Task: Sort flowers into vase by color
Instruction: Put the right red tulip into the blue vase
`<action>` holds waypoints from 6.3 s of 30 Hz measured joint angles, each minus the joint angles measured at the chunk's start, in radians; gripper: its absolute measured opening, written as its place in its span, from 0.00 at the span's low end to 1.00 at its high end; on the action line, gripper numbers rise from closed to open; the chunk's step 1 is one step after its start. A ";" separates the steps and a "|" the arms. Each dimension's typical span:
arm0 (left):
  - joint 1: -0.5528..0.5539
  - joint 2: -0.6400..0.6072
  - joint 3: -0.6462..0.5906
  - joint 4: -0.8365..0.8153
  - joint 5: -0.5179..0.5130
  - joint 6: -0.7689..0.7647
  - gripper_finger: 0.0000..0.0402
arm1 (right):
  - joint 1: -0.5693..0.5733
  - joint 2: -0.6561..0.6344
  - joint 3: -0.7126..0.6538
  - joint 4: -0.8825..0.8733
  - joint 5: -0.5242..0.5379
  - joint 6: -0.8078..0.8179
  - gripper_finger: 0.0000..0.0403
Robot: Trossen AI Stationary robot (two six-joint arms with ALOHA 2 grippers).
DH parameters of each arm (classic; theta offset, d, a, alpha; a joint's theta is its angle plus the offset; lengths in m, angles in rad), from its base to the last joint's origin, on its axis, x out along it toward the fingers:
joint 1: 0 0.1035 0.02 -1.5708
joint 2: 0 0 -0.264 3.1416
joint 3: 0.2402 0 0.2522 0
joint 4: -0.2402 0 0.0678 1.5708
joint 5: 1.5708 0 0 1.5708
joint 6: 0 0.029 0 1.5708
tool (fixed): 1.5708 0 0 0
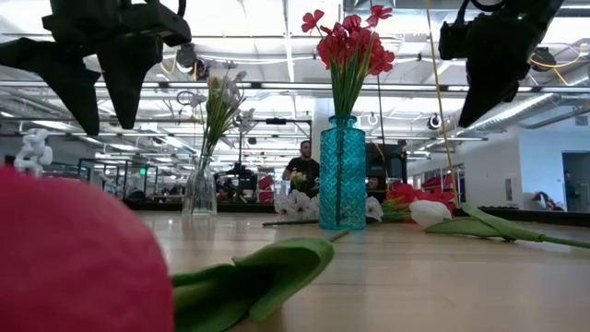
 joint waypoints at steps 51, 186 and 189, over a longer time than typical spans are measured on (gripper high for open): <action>-0.001 -0.001 -0.001 0.002 0.049 0.428 0.50 | 0.356 0.737 0.599 0.135 -0.136 -0.456 0.00; -0.156 -0.001 -0.002 0.424 -0.341 0.919 0.50 | 0.133 0.272 -0.199 1.522 0.123 -0.632 0.00; -0.156 -0.001 -0.002 0.423 -0.341 0.919 0.50 | 0.121 0.295 -0.218 1.518 0.136 -0.600 0.00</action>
